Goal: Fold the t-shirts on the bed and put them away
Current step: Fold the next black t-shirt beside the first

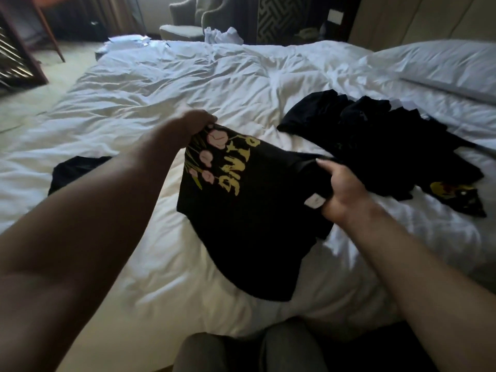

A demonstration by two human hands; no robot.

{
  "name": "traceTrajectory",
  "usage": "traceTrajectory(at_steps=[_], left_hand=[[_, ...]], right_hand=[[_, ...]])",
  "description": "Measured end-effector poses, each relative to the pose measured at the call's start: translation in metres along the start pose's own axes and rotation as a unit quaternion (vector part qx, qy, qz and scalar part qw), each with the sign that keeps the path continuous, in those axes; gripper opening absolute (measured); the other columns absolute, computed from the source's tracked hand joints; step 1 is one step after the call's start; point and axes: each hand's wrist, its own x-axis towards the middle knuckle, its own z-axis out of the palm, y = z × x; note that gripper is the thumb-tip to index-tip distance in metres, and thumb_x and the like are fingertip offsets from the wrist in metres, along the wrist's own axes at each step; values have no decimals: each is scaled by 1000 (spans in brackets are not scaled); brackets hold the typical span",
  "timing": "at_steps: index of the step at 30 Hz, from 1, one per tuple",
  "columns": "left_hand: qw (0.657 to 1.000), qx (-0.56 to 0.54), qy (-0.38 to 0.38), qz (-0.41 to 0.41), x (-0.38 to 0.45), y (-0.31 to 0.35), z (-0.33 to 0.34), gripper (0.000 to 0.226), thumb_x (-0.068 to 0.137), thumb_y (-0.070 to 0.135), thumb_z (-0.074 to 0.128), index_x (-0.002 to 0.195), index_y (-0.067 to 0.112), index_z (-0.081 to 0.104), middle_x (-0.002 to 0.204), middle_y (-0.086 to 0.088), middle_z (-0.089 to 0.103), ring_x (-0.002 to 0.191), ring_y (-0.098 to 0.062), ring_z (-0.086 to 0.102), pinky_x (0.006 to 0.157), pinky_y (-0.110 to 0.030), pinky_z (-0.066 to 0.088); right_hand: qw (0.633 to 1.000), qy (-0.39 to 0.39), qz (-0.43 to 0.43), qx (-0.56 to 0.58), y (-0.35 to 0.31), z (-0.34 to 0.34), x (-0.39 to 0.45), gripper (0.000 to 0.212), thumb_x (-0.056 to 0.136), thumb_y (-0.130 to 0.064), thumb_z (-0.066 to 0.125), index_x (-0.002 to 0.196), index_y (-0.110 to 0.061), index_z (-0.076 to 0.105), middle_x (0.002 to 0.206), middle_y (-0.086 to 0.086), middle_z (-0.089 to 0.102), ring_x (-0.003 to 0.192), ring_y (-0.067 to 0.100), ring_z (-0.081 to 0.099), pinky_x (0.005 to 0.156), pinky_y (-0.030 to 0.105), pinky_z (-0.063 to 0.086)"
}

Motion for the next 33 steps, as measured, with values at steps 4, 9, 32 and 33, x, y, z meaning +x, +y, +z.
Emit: traceTrajectory(at_steps=[4,9,32,33], left_hand=[[985,-154,77,-14,-8,27,-21,24,91,22,65,72,15,54,64,-1,58,35,-8,55,37,-18,42],[932,-309,148,118,-40,45,-42,33,84,17,71,114,6,60,91,-7,66,61,-12,68,49,-22,49],[961,-256,27,-102,-107,-167,30,25,94,27,63,99,4,72,86,-13,75,73,-24,72,59,-28,55],[957,-270,19,-103,-98,-165,30,28,94,25,63,102,0,71,90,-17,75,74,-26,72,58,-28,57]], right_hand=[[995,-25,-59,-78,-65,37,24,38,99,-25,44,121,-1,65,103,14,71,88,26,70,82,33,59],[979,-77,-161,-101,-112,70,37,35,98,-26,49,120,-5,68,106,11,72,95,24,70,86,34,57],[986,-21,72,-151,57,-73,75,54,75,-36,77,119,-4,70,120,19,68,113,34,64,102,46,49],[984,-15,74,-161,53,-71,83,59,71,-36,80,119,-3,69,120,19,68,112,35,65,100,46,51]])
